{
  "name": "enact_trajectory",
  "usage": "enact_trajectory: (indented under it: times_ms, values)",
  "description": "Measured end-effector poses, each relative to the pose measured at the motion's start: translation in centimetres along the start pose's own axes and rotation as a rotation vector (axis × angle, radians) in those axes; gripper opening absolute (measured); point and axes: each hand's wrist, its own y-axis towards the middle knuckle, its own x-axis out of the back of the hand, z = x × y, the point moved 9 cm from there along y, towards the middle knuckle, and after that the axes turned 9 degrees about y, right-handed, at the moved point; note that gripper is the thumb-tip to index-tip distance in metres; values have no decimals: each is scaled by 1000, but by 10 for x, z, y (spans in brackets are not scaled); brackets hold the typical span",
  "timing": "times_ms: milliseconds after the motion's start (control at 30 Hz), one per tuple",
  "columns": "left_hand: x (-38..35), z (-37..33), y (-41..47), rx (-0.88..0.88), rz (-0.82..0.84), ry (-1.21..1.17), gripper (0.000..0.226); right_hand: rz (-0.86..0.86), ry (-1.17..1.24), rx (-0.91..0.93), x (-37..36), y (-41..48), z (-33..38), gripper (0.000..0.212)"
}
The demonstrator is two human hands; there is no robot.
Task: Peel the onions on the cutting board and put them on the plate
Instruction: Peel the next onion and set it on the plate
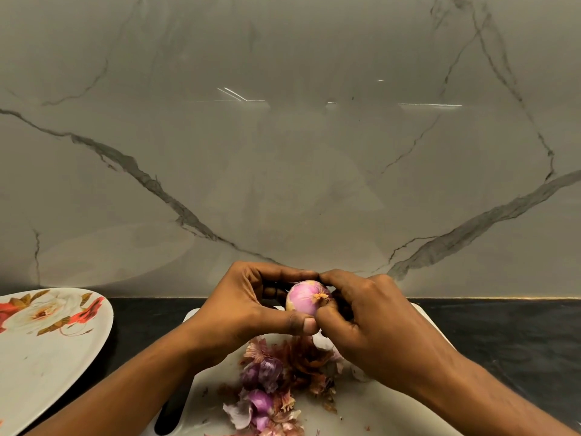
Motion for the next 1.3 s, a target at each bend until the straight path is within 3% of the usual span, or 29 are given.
enact_trajectory:
  times_ms: [333, 633, 900, 1300]
  values:
    - [5, 0, 2, -16, -13, -103, 54, -11, 126, 42, 12, 1, 4, 32]
    - [3, -1, 1, -28, 5, -140, 58, -16, 529, -127, 9, 8, -17, 40]
    - [2, -6, 1, 12, 41, -357, 56, -65, 806, -194, 10, 9, -20, 44]
    - [-4, 0, 2, 24, 124, -503, 53, -33, 719, -151, 18, 10, -17, 51]
